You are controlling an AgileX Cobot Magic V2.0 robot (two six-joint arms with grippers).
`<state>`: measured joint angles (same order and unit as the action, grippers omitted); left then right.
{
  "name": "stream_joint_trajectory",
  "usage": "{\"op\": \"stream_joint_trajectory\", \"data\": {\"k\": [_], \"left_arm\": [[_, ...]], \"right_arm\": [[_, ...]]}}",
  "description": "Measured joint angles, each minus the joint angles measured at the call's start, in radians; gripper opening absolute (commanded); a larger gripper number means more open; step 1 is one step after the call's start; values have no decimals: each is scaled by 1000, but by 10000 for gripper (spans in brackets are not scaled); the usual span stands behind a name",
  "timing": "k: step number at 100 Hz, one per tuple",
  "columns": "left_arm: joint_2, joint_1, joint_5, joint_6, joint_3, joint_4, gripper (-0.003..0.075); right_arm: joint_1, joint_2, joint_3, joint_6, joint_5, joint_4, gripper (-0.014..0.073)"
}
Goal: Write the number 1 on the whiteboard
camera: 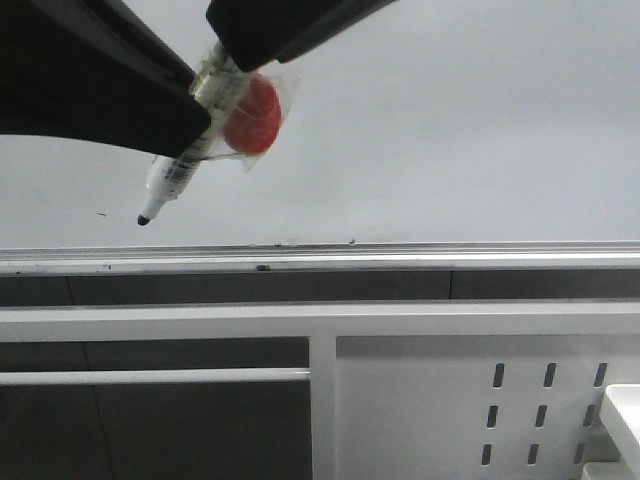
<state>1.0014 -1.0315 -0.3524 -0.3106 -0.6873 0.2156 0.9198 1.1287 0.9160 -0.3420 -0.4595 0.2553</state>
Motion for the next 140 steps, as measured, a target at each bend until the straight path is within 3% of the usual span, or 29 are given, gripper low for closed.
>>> {"op": "stream_joint_trajectory", "data": {"k": [16, 24, 31, 53, 78, 93, 122, 140], "left_arm": [[-38, 0, 0, 0, -15, -120, 454], [-79, 0, 1, 0, -16, -180, 518], [-128, 0, -8, 0, -18, -216, 490], [-380, 18, -63, 84, -10, -216, 303], [-736, 166, -147, 380, 74, 46, 163], [-908, 251, -206, 440, 110, 90, -22], [-1008, 291, -273, 452, 170, 50, -20], [-1008, 291, -276, 452, 185, 31, -20]], "right_arm": [[0, -22, 0, 0, 18, -11, -67], [0, -54, -16, 0, 33, -27, -67], [0, -92, -46, 0, 59, -34, -66], [0, -257, -242, 0, 269, -42, -57], [-37, -373, -442, -20, 527, -172, -48], [-80, -364, -457, -78, 553, -209, -48], [-121, -242, -457, -136, 723, -215, -50], [-123, -158, -457, -243, 816, -215, -50]]}}
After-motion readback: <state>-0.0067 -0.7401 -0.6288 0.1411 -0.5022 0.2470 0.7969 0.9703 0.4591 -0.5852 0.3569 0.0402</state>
